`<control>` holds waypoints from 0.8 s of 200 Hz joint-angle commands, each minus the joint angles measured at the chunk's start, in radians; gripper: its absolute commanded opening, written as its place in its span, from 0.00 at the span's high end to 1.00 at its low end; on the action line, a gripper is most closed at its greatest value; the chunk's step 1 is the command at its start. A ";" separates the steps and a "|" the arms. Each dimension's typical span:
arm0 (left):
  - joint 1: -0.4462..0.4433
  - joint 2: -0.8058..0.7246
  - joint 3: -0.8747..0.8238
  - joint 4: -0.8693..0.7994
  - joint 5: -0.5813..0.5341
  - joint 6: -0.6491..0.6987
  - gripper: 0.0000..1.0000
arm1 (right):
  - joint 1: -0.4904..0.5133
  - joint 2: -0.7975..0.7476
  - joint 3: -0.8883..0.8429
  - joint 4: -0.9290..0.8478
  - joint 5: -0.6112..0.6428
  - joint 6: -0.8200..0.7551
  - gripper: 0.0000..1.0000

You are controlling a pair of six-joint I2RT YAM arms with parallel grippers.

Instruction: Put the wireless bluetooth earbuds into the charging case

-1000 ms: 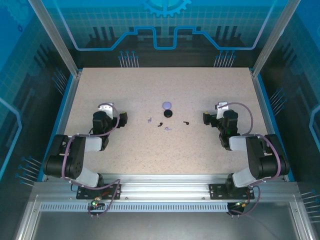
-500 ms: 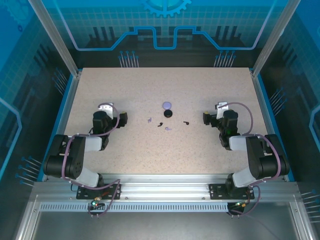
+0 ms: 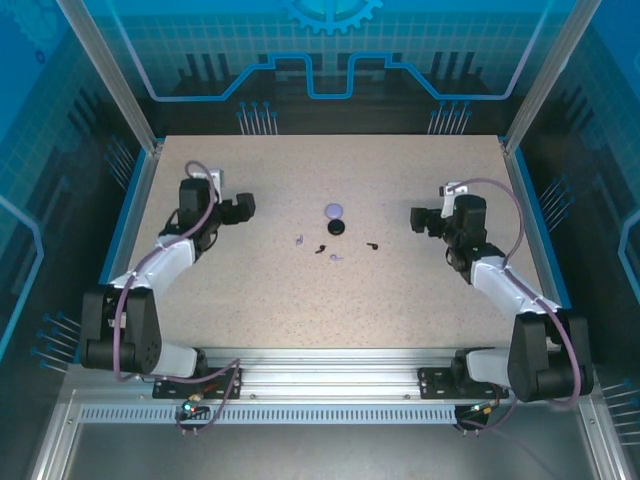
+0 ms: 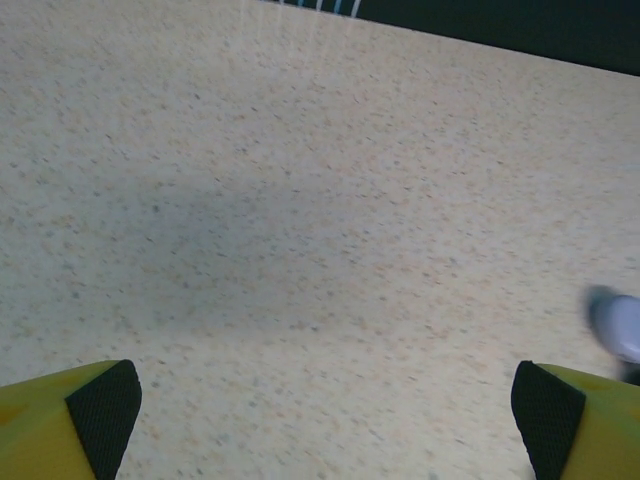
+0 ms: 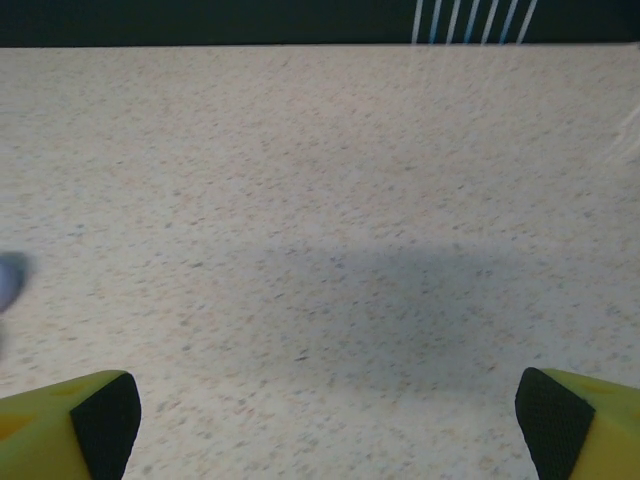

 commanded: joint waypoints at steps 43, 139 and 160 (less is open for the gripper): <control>-0.026 0.199 0.292 -0.366 0.389 -0.175 0.01 | 0.082 0.213 0.331 -0.443 -0.318 0.134 0.00; -0.216 0.466 0.527 -0.424 0.372 -0.183 0.05 | 0.261 0.671 0.758 -0.588 -0.494 0.215 0.26; -0.219 0.507 0.558 -0.414 0.389 -0.202 0.10 | 0.266 0.751 0.834 -0.613 -0.499 0.256 0.37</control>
